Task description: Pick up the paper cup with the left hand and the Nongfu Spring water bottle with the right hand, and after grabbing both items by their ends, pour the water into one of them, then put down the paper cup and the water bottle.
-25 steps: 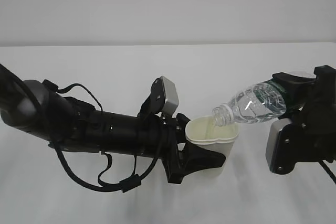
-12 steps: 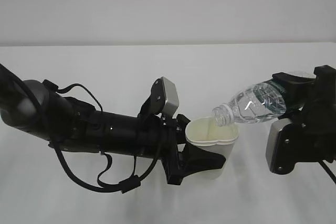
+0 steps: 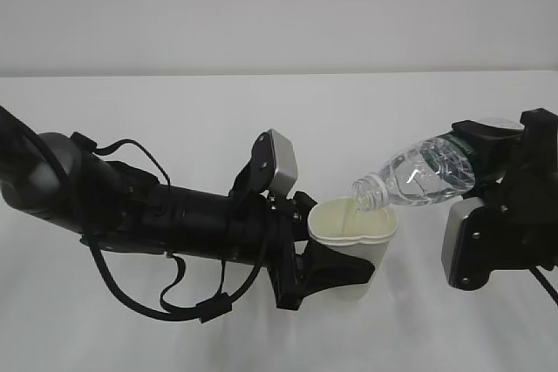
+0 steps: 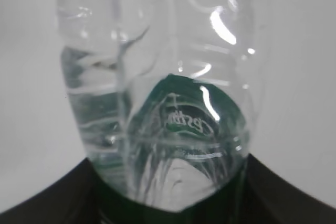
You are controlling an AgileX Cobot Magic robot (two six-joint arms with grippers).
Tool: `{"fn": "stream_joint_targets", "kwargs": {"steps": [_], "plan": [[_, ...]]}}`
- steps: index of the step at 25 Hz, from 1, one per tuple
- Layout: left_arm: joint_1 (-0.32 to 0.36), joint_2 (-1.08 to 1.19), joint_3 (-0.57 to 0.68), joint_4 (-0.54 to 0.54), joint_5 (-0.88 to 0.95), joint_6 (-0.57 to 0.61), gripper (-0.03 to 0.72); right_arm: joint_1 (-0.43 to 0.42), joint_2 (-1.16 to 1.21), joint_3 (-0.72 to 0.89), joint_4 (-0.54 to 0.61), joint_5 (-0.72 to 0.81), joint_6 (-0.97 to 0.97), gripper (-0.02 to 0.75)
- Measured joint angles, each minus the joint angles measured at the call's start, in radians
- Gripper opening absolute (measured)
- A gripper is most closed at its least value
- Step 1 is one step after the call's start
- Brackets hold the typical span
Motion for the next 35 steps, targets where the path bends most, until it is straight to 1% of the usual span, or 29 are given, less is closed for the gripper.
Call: {"fn": "stream_joint_targets", "kwargs": {"steps": [35], "plan": [[0.0, 0.0, 0.0, 0.0, 0.0, 0.0, 0.439, 0.0, 0.0, 0.0, 0.0, 0.0, -0.024, 0.407]]}}
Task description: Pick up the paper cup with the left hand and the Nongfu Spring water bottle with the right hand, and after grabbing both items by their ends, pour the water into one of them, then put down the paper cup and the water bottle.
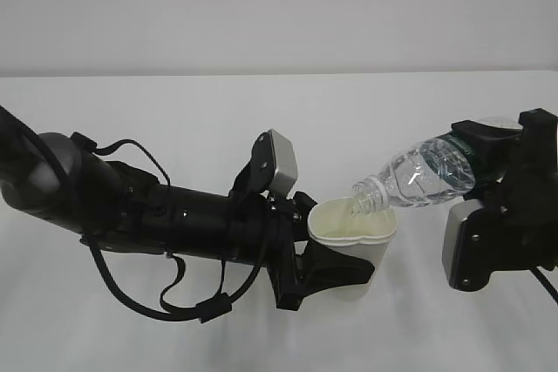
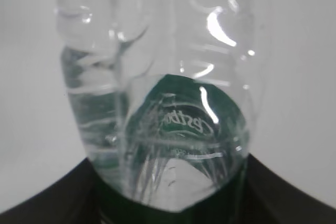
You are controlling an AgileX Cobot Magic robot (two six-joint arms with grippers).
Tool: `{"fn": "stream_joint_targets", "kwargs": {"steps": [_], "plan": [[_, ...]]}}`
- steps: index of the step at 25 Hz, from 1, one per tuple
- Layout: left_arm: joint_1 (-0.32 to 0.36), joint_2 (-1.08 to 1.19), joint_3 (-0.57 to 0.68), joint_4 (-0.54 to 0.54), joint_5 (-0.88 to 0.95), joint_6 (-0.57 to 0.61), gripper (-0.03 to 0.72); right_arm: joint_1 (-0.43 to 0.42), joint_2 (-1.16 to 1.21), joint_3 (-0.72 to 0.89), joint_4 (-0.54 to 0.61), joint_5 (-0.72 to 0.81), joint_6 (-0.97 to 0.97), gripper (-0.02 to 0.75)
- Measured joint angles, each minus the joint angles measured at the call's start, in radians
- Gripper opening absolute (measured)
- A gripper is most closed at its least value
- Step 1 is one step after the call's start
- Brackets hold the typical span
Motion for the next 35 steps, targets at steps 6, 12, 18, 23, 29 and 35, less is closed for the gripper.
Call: {"fn": "stream_joint_targets", "kwargs": {"steps": [6, 12, 18, 23, 29, 35], "plan": [[0.0, 0.0, 0.0, 0.0, 0.0, 0.0, 0.439, 0.0, 0.0, 0.0, -0.005, 0.0, -0.002, 0.407], [0.0, 0.0, 0.0, 0.0, 0.0, 0.0, 0.438, 0.0, 0.0, 0.0, -0.005, 0.0, -0.002, 0.407], [0.0, 0.0, 0.0, 0.002, 0.0, 0.0, 0.439, 0.0, 0.0, 0.0, -0.005, 0.0, -0.007, 0.406], [0.0, 0.0, 0.0, 0.002, 0.0, 0.0, 0.438, 0.0, 0.0, 0.0, -0.007, 0.0, -0.023, 0.406], [0.0, 0.0, 0.0, 0.002, 0.001, 0.0, 0.438, 0.0, 0.0, 0.0, -0.007, 0.0, -0.028, 0.406], [0.0, 0.0, 0.0, 0.002, 0.002, 0.0, 0.438, 0.0, 0.0, 0.0, -0.007, 0.0, -0.028, 0.406]]}}
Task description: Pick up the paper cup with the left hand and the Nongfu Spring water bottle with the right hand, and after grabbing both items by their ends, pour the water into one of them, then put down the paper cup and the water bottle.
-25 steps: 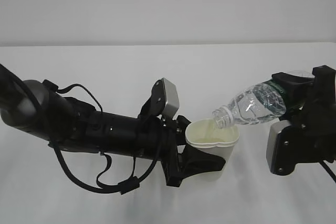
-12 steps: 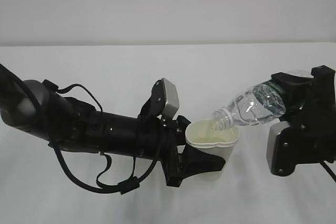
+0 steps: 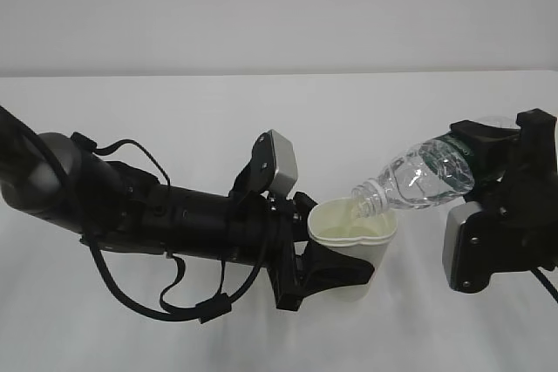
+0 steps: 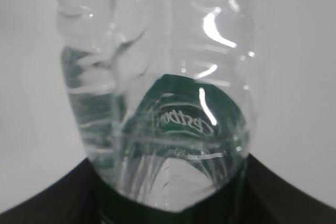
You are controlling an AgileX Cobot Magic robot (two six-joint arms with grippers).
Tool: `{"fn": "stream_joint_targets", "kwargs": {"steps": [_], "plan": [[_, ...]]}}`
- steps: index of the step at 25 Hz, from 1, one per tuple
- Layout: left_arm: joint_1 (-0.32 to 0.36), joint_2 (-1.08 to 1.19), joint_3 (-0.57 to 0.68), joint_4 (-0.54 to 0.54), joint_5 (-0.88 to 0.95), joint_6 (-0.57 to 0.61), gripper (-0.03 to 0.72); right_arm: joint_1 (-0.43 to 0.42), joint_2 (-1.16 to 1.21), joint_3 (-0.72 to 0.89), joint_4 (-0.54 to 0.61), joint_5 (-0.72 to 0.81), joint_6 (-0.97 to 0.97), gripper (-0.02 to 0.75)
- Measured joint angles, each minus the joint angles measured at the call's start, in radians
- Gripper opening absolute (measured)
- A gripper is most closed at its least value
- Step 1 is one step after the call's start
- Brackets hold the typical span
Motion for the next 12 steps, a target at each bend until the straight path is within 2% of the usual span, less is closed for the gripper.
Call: {"fn": "stream_joint_targets", "kwargs": {"steps": [12], "plan": [[0.0, 0.0, 0.0, 0.0, 0.001, 0.0, 0.438, 0.0, 0.0, 0.0, 0.0, -0.002, -0.01, 0.406]]}}
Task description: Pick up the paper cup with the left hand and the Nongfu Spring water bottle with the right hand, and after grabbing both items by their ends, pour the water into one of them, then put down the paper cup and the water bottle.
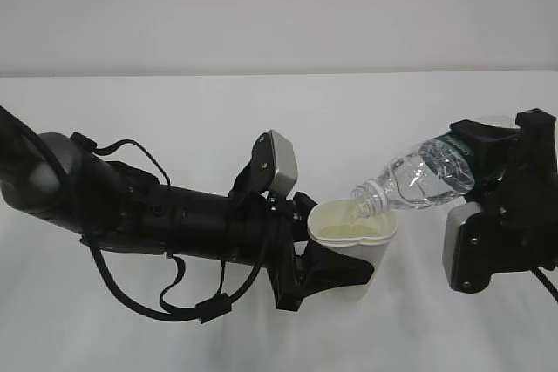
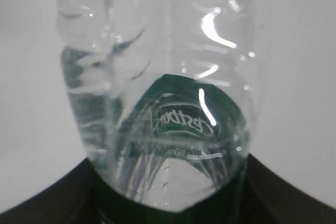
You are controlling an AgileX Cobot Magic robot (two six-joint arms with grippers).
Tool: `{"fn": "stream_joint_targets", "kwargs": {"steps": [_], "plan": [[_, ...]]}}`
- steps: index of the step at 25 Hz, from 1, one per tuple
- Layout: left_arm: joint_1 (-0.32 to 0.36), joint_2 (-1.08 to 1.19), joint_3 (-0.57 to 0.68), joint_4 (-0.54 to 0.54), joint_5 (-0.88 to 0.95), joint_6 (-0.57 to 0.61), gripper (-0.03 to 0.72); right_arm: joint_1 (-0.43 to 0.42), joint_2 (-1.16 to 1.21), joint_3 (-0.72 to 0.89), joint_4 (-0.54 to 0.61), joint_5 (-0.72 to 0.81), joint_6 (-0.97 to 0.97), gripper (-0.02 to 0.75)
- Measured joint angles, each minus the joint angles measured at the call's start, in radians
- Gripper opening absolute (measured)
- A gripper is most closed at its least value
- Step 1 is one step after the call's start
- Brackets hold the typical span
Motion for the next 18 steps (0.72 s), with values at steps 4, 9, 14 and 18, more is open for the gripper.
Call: {"fn": "stream_joint_targets", "kwargs": {"steps": [4, 9, 14, 18], "plan": [[0.0, 0.0, 0.0, 0.0, 0.002, 0.0, 0.438, 0.0, 0.0, 0.0, 0.0, -0.002, -0.002, 0.406], [0.0, 0.0, 0.0, 0.0, 0.002, 0.0, 0.438, 0.0, 0.0, 0.0, -0.002, -0.004, -0.002, 0.405], [0.0, 0.0, 0.0, 0.0, 0.005, 0.0, 0.438, 0.0, 0.0, 0.0, -0.002, -0.004, -0.002, 0.405], [0.0, 0.0, 0.0, 0.0, 0.005, 0.0, 0.438, 0.0, 0.0, -0.002, -0.004, -0.004, -0.004, 0.405]]}}
